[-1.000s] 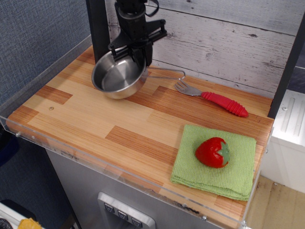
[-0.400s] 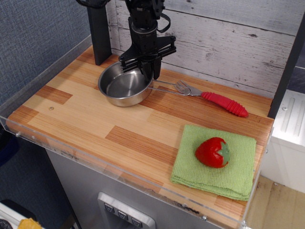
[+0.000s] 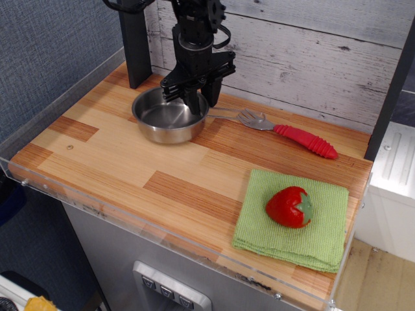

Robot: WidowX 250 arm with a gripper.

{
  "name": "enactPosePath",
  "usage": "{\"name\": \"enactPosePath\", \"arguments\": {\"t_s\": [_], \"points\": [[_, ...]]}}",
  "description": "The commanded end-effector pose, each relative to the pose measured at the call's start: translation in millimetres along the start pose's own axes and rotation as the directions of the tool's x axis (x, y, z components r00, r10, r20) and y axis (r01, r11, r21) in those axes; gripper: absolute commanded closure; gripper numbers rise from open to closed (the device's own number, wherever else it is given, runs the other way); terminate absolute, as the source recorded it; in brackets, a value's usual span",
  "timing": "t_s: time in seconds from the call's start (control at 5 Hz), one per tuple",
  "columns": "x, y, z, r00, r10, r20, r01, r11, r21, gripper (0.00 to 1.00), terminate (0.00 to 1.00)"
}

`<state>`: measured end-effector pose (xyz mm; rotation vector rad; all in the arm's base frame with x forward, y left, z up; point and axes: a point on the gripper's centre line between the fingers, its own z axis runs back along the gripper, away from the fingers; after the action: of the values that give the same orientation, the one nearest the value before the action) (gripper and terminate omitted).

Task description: Place the pot to the left of the red fork

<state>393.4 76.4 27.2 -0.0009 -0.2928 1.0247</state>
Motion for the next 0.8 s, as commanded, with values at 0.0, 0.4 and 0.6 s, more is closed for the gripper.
{"name": "enactPosePath", "arguments": {"t_s": [0.0,0.4,0.6], "points": [[3,-2,22,0.999,0.004,0.046,-0.003,1.000,-0.023,0.00,0.00],[7,-4,35,0.998,0.046,0.033,-0.044,0.997,-0.064,0.00,0.00],[10,-4,48,0.998,0.056,0.027,-0.053,0.994,-0.099,0.00,0.00]]}}
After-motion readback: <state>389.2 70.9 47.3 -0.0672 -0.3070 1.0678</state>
